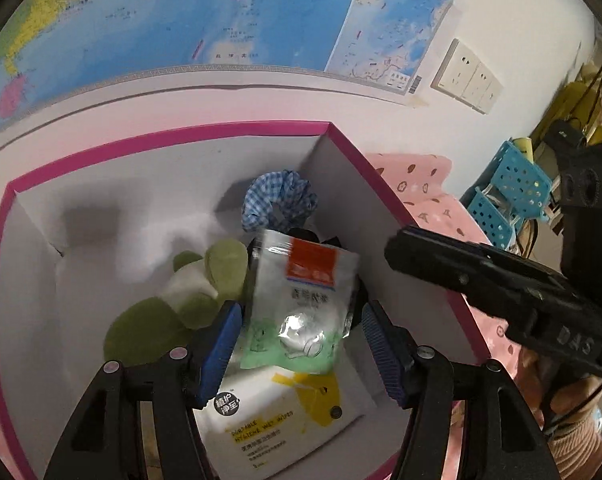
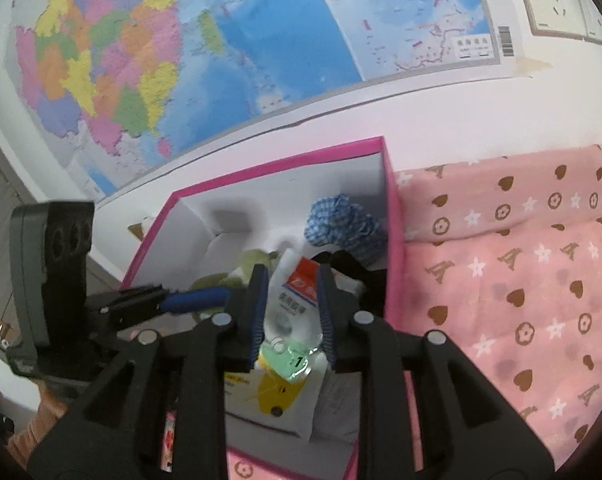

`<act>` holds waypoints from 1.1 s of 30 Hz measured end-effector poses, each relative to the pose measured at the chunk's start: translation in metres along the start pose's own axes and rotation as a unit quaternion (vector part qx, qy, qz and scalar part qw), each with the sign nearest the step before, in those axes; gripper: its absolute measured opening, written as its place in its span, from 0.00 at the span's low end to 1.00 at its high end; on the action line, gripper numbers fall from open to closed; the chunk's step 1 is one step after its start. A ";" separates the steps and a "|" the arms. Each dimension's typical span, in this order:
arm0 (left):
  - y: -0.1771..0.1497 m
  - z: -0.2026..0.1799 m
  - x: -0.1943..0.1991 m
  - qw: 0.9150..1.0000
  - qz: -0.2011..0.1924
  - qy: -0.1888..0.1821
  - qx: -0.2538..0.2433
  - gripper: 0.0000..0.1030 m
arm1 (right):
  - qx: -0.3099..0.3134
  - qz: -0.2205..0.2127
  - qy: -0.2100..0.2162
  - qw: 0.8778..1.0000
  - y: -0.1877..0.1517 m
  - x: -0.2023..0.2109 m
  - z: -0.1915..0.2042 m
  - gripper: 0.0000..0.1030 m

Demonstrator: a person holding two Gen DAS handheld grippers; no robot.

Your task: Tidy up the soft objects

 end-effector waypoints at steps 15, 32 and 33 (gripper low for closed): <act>-0.022 -0.026 0.046 0.997 -0.079 -0.010 -0.022 0.62 | 0.038 -0.021 0.021 0.999 -0.032 0.039 0.020 0.29; -0.081 -0.057 0.078 0.993 -0.111 -0.020 -0.031 0.68 | 0.040 -0.040 0.023 0.998 -0.089 0.091 0.019 0.39; -0.083 -0.058 0.078 0.993 -0.112 -0.015 -0.035 0.68 | 0.038 -0.039 0.021 0.998 -0.091 0.091 0.017 0.39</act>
Point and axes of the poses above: each gripper's, at about its wrist camera, not at the fingertips, and x roughly against the way its jaws point, z to its left, y to its top, the point moved 6 cm from there along -x, roughly the way its jaws point
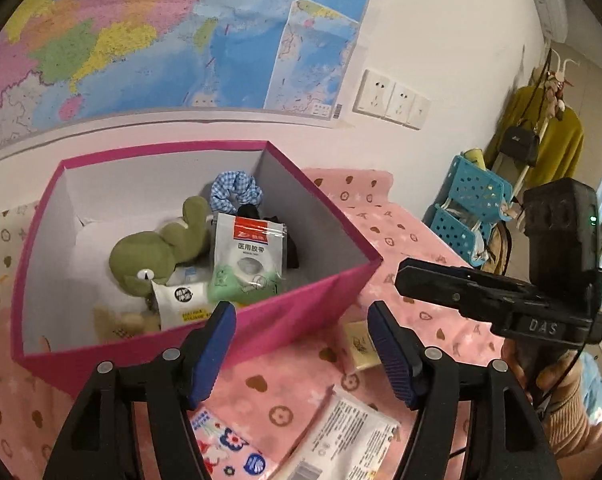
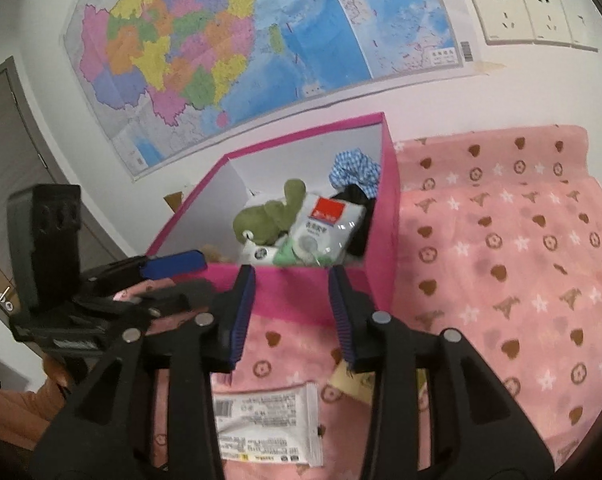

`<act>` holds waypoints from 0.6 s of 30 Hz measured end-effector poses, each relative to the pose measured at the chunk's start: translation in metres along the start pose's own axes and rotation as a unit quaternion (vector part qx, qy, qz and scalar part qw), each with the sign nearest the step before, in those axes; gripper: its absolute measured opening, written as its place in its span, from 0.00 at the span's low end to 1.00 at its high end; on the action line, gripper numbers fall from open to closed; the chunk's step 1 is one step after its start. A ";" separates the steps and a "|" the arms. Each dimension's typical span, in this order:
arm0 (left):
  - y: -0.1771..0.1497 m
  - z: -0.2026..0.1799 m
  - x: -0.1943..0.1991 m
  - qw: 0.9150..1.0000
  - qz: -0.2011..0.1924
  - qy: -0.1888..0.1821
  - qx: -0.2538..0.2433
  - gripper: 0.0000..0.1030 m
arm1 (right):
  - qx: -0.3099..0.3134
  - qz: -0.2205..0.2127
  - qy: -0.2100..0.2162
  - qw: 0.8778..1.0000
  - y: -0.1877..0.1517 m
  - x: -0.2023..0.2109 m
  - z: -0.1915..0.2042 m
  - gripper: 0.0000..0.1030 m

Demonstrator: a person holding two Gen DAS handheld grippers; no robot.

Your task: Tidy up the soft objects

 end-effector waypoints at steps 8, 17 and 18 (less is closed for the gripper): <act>-0.029 -0.003 -0.003 1.000 0.023 -0.011 -0.002 0.68 | -0.042 0.027 -0.018 0.999 -0.037 0.002 -0.027 0.42; -0.079 -0.013 -0.002 0.997 0.074 -0.037 -0.003 0.68 | -0.011 0.116 0.006 0.993 -0.090 -0.017 -0.009 0.42; -0.085 -0.015 -0.001 0.996 0.079 -0.041 -0.002 0.68 | -0.006 0.128 0.005 0.992 -0.097 -0.021 -0.007 0.42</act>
Point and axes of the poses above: each gripper's, at about its wrist camera, not at the fingertips, and x roughly against the way its jaws point, z to its left, y to its top, the point moved 6 cm from there along -x, roughly the way its jaws point
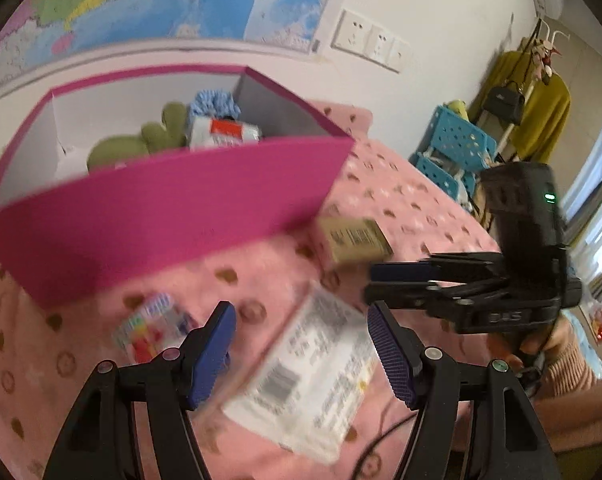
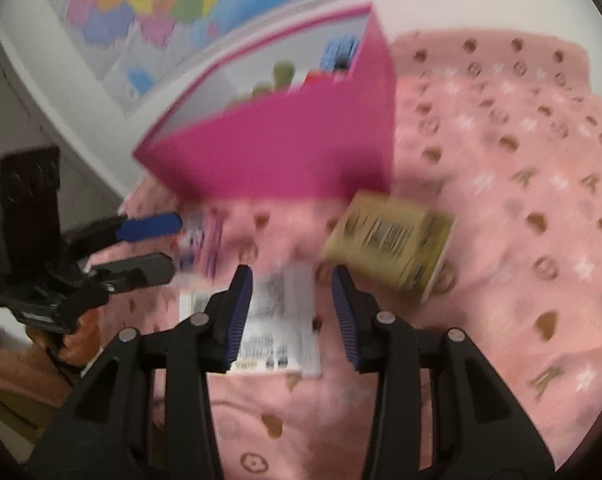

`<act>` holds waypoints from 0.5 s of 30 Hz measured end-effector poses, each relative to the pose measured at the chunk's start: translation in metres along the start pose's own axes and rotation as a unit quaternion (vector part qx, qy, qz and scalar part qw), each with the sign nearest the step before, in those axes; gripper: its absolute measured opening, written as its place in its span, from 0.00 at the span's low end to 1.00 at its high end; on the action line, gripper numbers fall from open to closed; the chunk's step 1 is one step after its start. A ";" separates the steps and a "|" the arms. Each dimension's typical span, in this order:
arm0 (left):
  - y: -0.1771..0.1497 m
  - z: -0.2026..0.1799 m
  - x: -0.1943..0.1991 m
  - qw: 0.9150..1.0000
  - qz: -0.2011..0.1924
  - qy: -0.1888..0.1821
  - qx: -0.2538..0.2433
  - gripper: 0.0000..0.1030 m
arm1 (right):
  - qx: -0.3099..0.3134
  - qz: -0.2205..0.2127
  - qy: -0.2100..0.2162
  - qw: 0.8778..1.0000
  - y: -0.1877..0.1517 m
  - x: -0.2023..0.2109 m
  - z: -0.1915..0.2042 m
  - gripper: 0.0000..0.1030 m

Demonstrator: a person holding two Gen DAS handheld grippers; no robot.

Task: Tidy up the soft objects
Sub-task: 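Lower the left gripper onto the white flat tissue pack and close it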

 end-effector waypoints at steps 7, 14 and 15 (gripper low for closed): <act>-0.038 -0.003 0.004 0.999 0.034 -0.010 0.022 0.68 | -0.011 0.031 0.003 0.999 -0.020 -0.015 -0.004 0.42; -0.064 0.003 -0.006 0.996 0.071 -0.017 0.053 0.68 | -0.010 0.033 0.027 0.999 -0.025 -0.017 0.003 0.48; -0.064 0.003 -0.007 0.996 0.071 -0.021 0.055 0.68 | -0.010 0.033 0.030 0.999 -0.026 -0.017 0.005 0.49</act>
Point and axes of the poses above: each gripper's, at about its wrist camera, not at the fingertips, and x roughly against the way its jaws point, z to its left, y to its top, the point moved 6 cm from there along -x, roughly the way its jaws point
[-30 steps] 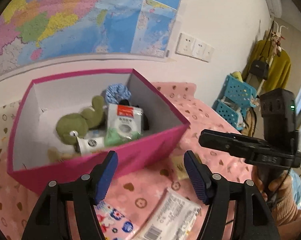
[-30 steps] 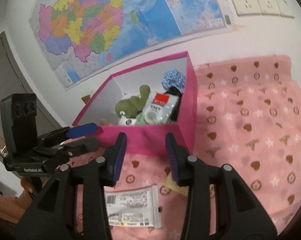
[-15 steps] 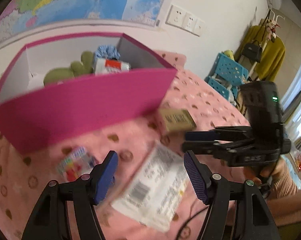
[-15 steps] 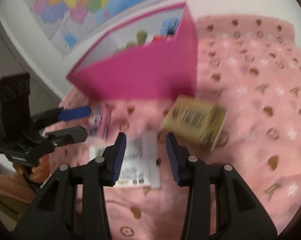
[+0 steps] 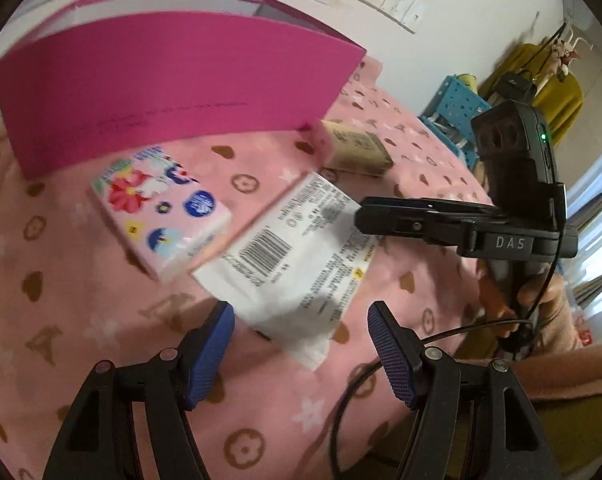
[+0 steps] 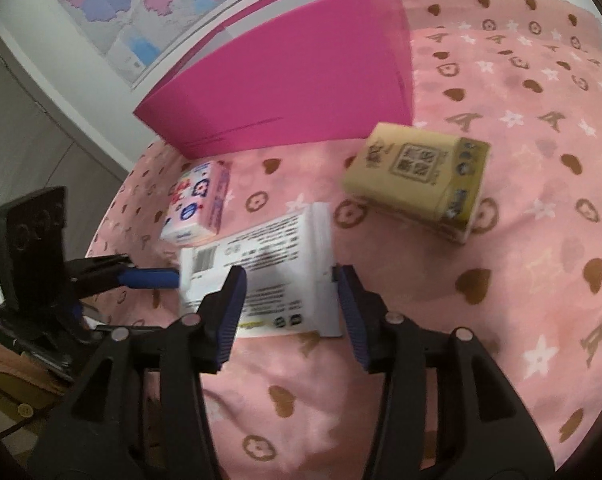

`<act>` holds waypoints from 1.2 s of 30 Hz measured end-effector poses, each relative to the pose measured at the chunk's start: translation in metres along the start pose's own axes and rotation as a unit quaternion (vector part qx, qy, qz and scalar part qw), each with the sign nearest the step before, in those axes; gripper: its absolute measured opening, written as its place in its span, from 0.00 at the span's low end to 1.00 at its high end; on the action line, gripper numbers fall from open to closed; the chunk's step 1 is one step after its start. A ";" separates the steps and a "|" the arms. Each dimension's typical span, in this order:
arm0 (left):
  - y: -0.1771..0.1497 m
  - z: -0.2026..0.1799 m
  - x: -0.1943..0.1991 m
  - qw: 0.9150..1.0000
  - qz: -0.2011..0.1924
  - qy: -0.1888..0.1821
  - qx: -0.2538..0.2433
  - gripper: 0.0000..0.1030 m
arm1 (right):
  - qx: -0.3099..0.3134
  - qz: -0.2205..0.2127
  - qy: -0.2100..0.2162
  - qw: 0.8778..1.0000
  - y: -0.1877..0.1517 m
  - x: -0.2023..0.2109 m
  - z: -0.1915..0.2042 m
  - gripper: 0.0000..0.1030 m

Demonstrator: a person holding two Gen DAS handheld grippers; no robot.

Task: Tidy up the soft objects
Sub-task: 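Lower the left gripper onto the white flat tissue pack and close it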

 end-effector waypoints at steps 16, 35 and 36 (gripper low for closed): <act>0.011 0.000 -0.006 1.000 -0.011 -0.011 0.000 0.71 | -0.070 -0.012 0.122 0.990 -0.003 0.002 0.003 0.54; 0.017 0.022 0.003 0.998 -0.043 0.016 0.034 0.46 | -0.053 -0.014 0.124 0.991 -0.008 -0.003 0.000 0.23; 0.018 0.022 0.004 0.998 -0.044 0.015 0.034 0.46 | -0.049 -0.016 0.114 0.992 -0.008 -0.001 0.001 0.20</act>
Point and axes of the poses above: each gripper's, at about its wrist camera, not at the fingertips, and x roughly against the way its jaws point, z to its left, y to its top, the point moved 6 cm from there along -x, roughly the way its jaws point
